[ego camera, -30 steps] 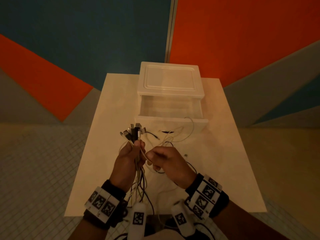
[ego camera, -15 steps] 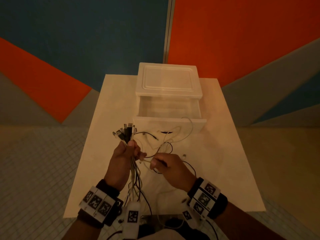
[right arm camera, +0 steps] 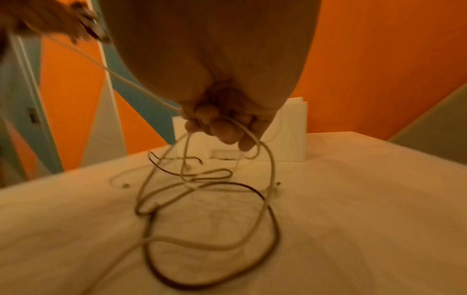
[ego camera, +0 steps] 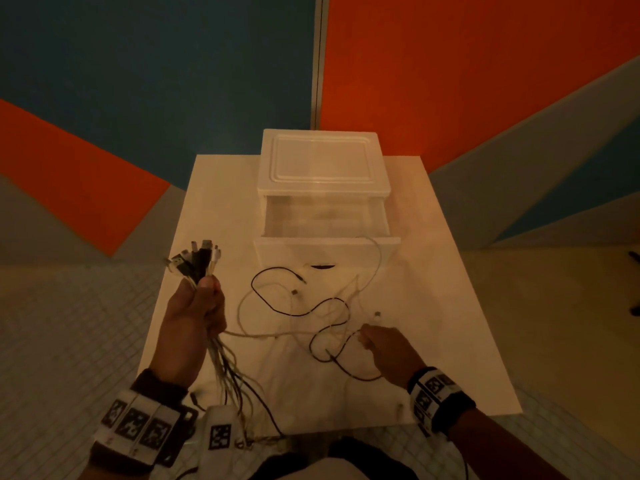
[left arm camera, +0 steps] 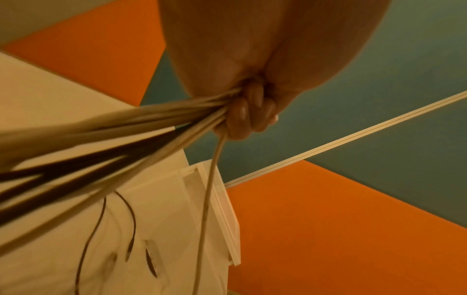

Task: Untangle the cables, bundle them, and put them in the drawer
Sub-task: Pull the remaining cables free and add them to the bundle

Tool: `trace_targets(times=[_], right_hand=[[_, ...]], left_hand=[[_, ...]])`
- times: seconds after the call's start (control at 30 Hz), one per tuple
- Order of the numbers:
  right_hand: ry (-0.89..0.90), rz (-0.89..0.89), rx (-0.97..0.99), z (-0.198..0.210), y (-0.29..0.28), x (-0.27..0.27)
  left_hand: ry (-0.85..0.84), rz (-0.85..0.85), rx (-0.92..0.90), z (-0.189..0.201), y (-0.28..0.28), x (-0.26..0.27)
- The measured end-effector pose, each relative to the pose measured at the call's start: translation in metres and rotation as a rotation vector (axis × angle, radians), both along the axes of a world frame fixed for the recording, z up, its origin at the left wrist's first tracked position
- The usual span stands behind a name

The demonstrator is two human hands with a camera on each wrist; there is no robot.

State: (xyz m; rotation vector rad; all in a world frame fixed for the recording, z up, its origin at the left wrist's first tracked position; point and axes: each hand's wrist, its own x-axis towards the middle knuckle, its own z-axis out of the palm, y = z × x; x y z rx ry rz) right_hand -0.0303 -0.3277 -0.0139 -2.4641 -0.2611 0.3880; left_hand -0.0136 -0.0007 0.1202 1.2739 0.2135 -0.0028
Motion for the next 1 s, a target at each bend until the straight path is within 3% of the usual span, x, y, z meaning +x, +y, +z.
trace_targets(times=[0.13, 0.23, 0.37, 0.53, 0.67, 0.83, 1.0], right_hand=[[-0.007, -0.121, -0.099, -0.022, -0.039, 0.015], [-0.028, -0.174, -0.069, -0.013, -0.043, 0.024], [-0.131, -0.124, -0.169, 0.049, -0.020, 0.039], [-0.154, 0.021, 0.075, 0.126, 0.019, 0.040], [-0.184, 0.190, 0.069, 0.158, 0.053, 0.033], [-0.185, 0.337, 0.120, 0.170, 0.082, 0.024], [-0.157, 0.253, 0.166, 0.145, 0.059, 0.033]], left_hand=[[-0.016, 0.007, -0.017, 0.004, 0.017, -0.007], [0.005, 0.029, 0.003, 0.006, 0.019, -0.013], [0.047, 0.015, 0.031, 0.004, 0.011, -0.017], [0.010, -0.128, 0.137, 0.003, -0.018, -0.017], [-0.028, -0.265, 0.162, 0.003, -0.051, -0.016], [-0.022, -0.289, 0.125, -0.001, -0.071, -0.016], [0.026, -0.110, 0.030, 0.000, -0.055, -0.009]])
